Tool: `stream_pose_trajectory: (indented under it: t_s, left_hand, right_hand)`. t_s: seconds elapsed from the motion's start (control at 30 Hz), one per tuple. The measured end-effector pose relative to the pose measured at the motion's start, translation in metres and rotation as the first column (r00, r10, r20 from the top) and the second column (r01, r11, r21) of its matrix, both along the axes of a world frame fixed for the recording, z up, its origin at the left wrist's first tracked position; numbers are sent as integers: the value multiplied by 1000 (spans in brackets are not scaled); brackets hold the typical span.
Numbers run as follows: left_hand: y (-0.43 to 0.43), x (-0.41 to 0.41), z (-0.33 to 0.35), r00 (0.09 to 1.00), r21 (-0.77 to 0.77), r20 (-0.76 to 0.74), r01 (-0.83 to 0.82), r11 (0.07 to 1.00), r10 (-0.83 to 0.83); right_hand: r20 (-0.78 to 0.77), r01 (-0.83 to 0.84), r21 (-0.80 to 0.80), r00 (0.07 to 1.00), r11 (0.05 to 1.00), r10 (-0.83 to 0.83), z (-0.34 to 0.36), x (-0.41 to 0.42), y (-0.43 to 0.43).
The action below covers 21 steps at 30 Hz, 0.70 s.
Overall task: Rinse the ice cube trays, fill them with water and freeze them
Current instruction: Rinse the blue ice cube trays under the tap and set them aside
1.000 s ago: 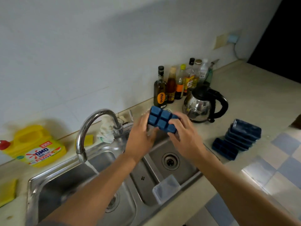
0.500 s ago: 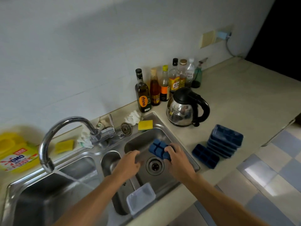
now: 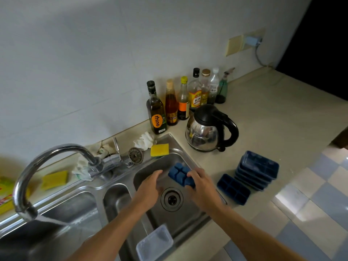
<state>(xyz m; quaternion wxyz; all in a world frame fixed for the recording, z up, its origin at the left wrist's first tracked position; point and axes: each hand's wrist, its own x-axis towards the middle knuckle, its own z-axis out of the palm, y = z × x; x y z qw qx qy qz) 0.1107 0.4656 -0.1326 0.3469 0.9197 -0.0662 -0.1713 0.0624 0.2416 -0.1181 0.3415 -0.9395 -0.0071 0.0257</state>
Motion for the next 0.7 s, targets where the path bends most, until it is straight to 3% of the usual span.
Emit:
stream_pose_trajectory:
  t_s: [0.13,0.2,0.27,0.37,0.43,0.57,0.63,0.7]
  left_hand:
    - [-13,5,2,995,-56,80,71,996,-67]
    - [-22,7,9,991,-116,130,35,993,-20]
    - [-33,10,16,990,-182,140,-8,983,34]
    - [-56,14,29,987,-285,131,-56,957,97]
    - [-75,14,37,987,-397,55,-115,910,149]
    - [-121,12,51,972,-558,-116,-234,796,205]
    - [-143,10,54,965,-581,-152,-263,770,215]
    - [-161,8,55,962,-582,-166,-272,766,216]
  right_hand:
    - [-222,216,212,960,953,-168,11,7,-8]
    - [-401,381,427,892,820,-206,20,10,-16]
    - [-568,522,594,811,612,-140,30,13,-25]
    - [-665,611,656,746,444,-44,46,15,-48]
    - [-684,626,677,729,387,18,55,15,-67]
    - [-685,585,675,724,450,86,70,12,-112]
    - [-653,515,635,756,575,44,75,10,-138]
    - [-550,380,508,834,773,-49,80,10,-163]
